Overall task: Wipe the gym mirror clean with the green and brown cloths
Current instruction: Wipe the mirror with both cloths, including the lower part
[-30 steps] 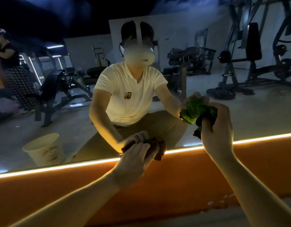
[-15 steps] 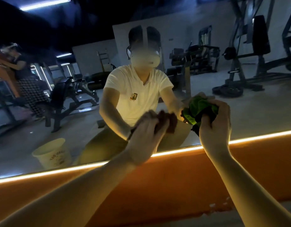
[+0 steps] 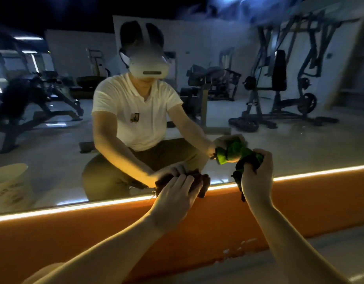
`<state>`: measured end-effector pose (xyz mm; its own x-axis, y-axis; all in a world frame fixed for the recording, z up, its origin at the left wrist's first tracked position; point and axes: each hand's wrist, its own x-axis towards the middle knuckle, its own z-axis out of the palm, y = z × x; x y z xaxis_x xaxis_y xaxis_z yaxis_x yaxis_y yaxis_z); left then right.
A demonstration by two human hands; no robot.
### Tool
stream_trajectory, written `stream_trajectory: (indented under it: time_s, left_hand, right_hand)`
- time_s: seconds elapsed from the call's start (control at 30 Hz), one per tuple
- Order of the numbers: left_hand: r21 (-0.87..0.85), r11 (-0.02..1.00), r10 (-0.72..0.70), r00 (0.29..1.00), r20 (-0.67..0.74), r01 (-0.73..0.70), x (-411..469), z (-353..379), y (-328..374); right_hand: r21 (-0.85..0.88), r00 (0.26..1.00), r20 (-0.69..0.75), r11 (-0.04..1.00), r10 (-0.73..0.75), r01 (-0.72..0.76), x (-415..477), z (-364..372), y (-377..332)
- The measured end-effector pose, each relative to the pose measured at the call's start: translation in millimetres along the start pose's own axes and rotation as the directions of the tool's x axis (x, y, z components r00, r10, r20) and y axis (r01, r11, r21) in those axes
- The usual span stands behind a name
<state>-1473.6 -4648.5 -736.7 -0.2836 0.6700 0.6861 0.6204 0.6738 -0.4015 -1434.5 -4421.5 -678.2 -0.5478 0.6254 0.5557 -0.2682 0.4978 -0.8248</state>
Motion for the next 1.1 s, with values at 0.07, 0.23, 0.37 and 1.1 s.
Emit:
stream_trajectory:
  time_s: [0.07,0.23,0.37,1.1]
  left_hand:
    - [-0.021,1.0,-0.013,1.0,-0.011,0.012,7.2,-2.1,-2.3]
    - [-0.059,0.994,-0.101,0.967,-0.233,0.09,44.9,-19.4,-19.1]
    - [-0.104,0.956,-0.293,0.865,-0.406,0.275,90.6,-33.0,-50.6]
    - [-0.063,0.929,-0.345,0.789,-0.509,0.366,175.1,-24.7,-14.1]
  right_hand:
    - [-0.058,1.0,0.01,0.998,0.027,-0.027,0.9,-13.2,-4.0]
    - [-0.247,0.982,0.134,0.956,-0.131,0.161,5.7,-39.1,-11.7]
    - [-0.24,0.966,0.118,0.937,-0.23,0.252,12.5,-60.3,-5.0]
    - [-0.101,0.979,-0.034,0.976,-0.199,0.195,126.9,-86.5,48.4]
